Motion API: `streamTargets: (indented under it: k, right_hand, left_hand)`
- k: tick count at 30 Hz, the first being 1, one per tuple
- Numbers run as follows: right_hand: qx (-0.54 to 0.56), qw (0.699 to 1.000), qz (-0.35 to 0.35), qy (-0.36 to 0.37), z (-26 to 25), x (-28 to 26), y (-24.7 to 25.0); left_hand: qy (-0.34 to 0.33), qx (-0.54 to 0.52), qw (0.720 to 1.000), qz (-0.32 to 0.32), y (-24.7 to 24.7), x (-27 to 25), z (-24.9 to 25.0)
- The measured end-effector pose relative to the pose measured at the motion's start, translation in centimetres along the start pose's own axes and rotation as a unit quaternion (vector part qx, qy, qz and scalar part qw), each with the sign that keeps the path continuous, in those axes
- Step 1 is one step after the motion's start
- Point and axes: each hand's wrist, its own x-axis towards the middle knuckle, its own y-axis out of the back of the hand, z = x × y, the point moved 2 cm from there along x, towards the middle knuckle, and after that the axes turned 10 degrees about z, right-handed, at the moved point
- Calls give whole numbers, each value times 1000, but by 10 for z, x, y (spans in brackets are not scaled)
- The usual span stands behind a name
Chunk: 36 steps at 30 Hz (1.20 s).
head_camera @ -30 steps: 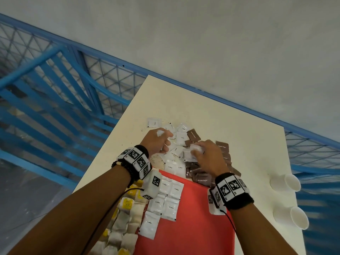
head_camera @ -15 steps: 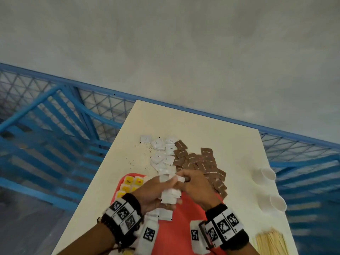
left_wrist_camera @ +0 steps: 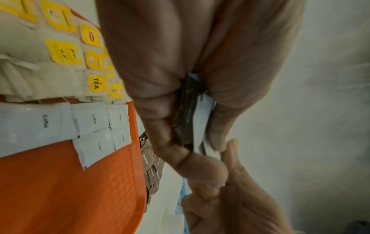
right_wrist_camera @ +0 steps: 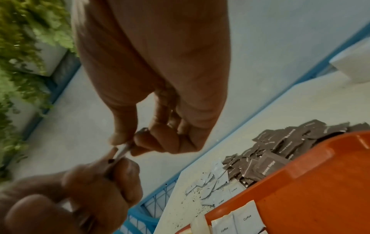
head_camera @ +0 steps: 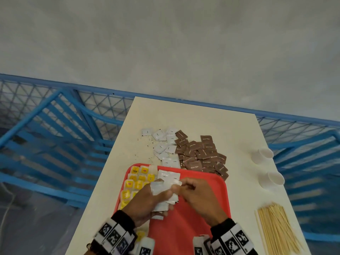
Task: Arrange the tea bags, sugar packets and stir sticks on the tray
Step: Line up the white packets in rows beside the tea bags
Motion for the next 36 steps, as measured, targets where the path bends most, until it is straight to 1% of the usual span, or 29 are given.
streamTargets:
  k: [2, 4, 5, 8, 10, 11, 12, 14, 16, 17, 18, 19, 20, 23, 24, 27, 29, 36]
  right_hand:
    - [-4, 1000, 17, 0, 6, -5, 0]
    - [25, 999, 37, -25, 18, -13, 1]
    - [37, 998, 28, -48, 27, -18, 0]
    - [40, 991, -43, -124, 55, -39, -10]
    - [32, 987, -45, -154, 72, -45, -13]
    - [25, 986, -31, -163, 80, -43, -13]
    - [16, 985, -13, -170, 89, -40, -12]
    - [4, 981, 26, -191, 106, -30, -11]
    - [-10, 976, 44, -214, 118, -20, -14]
    - [-17, 974, 47, -220, 123, -16, -18]
    - [-29, 973, 53, -222, 128, -11, -20]
    - [-45, 972, 60, -224, 133, -6, -23]
    - [-61, 970, 67, -226, 137, -2, -26]
    - [-127, 966, 82, -212, 142, 8, -28]
    - [-156, 963, 87, -199, 143, 10, -28]
    - [-206, 958, 89, -182, 142, 13, -29]
    - [-217, 955, 96, -177, 142, 14, -32]
    - [-241, 948, 132, -163, 143, 9, -40]
  left_hand:
    - [5, 13, 1000, -2, -1, -9, -6]
    - [18, 15, 1000, 14, 0, -18, -17]
    - [26, 17, 999, 21, 1, -22, -24]
    - [67, 15, 997, 40, 7, -30, -53]
    - [81, 58, 994, 44, 16, -30, -68]
    - [67, 122, 989, 49, 21, -29, -74]
    - [42, 193, 979, 51, 27, -28, -79]
    - [2, 318, 946, 65, 40, -24, -89]
    - [-57, 431, 894, 103, 52, -20, -93]
    - [-94, 473, 869, 114, 57, -17, -93]
    - [-123, 494, 853, 118, 59, -13, -94]
    - [-136, 515, 839, 116, 61, -9, -93]
    - [-138, 544, 819, 117, 60, -5, -93]
    - [-100, 641, 750, 125, 55, 4, -88]
    - [-94, 657, 737, 125, 54, 7, -87]
    - [-87, 694, 707, 106, 50, 13, -85]
    - [-77, 708, 695, 99, 50, 16, -86]
    - [-77, 715, 687, 103, 49, 17, -85]
